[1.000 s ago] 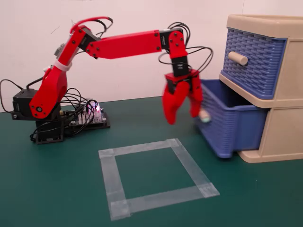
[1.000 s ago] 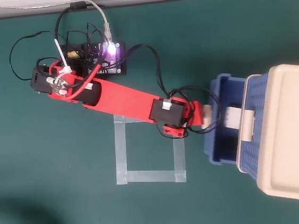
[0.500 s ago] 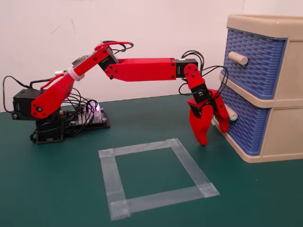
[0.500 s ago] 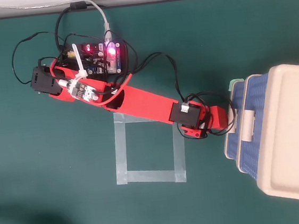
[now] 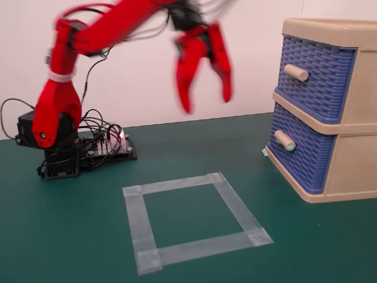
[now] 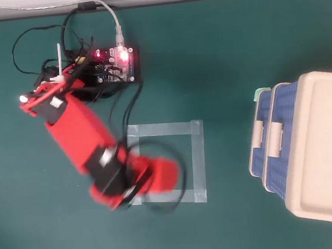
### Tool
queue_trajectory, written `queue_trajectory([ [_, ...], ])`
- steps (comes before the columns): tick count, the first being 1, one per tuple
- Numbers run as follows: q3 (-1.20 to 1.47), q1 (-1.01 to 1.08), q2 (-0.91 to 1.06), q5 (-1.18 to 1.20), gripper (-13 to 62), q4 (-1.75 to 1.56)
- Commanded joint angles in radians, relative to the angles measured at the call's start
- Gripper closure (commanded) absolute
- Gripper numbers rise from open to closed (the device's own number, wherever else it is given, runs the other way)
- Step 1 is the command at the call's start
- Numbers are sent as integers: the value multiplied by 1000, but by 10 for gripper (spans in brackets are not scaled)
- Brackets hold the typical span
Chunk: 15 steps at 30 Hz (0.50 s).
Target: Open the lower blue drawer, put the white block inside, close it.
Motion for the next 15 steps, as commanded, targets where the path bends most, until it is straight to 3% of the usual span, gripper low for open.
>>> queue_trajectory([
  [1,143,189,130,-250,163,44],
  [7,913,601,474,-732,164,-169],
  [10,1295,637,699,-810,163,-367],
  [15,1721,649,831,-808,163,-609],
])
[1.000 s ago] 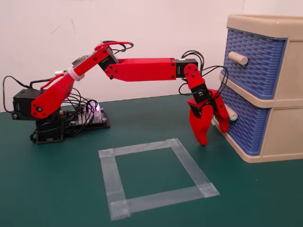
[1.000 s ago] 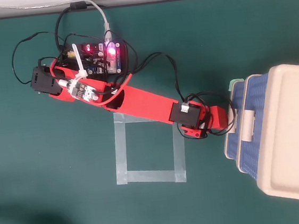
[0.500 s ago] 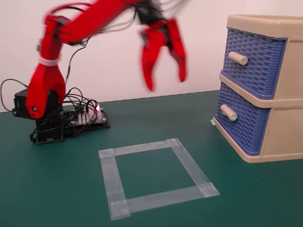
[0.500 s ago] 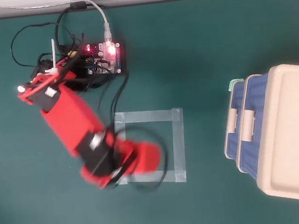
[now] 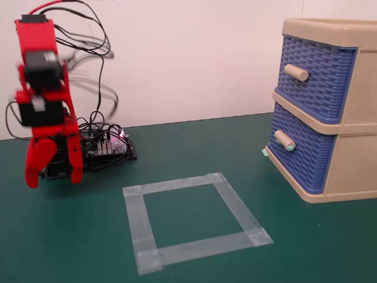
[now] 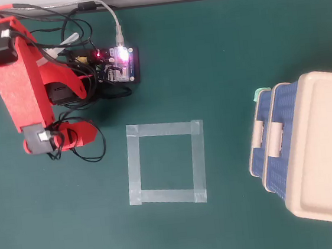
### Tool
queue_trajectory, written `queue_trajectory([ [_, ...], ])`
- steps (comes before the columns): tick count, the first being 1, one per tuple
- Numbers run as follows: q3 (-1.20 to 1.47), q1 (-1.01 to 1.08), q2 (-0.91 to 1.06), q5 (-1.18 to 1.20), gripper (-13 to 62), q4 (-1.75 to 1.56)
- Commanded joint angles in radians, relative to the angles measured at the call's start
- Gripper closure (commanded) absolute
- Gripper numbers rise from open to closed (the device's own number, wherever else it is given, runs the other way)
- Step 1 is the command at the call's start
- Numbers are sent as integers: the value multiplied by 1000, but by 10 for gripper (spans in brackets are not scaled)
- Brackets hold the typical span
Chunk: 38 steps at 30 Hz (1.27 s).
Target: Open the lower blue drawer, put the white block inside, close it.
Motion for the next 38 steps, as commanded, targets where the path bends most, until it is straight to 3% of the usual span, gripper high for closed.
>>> queue_trajectory([
  [1,71,5,74,6,163,-54],
  [13,133,135,244,-3,161,301],
  [38,127,153,242,-21,150,299],
])
